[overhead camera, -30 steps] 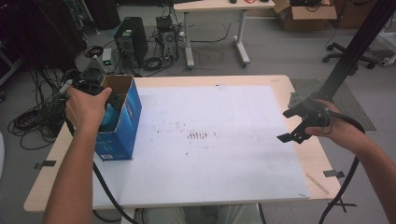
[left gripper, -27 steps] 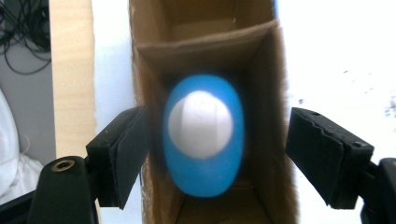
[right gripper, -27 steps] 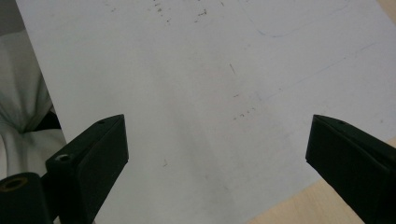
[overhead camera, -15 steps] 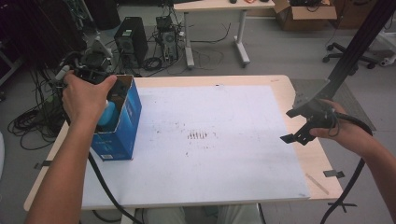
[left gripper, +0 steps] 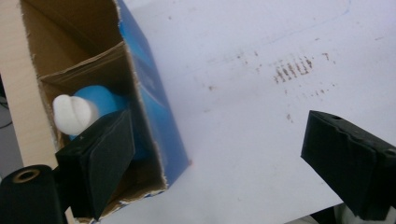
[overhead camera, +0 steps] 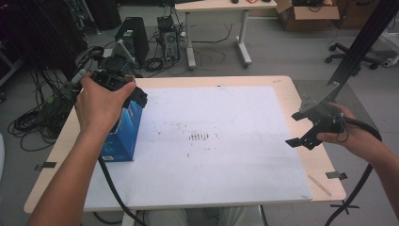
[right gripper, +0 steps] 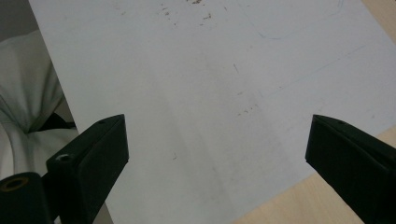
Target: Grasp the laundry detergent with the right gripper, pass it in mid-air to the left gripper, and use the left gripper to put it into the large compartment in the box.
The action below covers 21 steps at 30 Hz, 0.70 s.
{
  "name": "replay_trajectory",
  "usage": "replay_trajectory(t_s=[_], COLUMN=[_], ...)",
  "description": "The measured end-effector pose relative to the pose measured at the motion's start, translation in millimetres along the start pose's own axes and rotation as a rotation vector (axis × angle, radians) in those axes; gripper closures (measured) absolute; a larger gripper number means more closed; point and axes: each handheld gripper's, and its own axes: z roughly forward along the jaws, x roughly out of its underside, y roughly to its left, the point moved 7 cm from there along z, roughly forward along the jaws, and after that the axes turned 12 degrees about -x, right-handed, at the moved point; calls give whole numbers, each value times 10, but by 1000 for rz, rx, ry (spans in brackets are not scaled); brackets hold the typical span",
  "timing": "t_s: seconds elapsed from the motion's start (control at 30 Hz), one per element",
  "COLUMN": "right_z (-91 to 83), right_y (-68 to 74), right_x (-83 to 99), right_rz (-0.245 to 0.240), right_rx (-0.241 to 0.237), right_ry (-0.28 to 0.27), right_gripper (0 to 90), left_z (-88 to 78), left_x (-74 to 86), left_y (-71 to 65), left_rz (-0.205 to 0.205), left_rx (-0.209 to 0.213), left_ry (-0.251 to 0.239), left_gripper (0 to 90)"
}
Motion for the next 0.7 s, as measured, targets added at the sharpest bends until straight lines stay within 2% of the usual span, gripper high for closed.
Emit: replay_trajectory(t_s=[0.37,0.43,0.7], right_z=[-22,-26,-19], right_y=[24,30,26], right_x=[7,8,12], right_rz=[4,7,12], right_rx=[2,2,1], right_ry=[-7,-4,-3], right_gripper=[59,59,59], left_z=[-115,-125,-125], left_x=[-45,-56,-80], left_y=[-399,-464,-679], left_rz=[102,121,176], left_rx=[35,25,48], left_ry=[-14,-13,-6], left_gripper=[65,64,47])
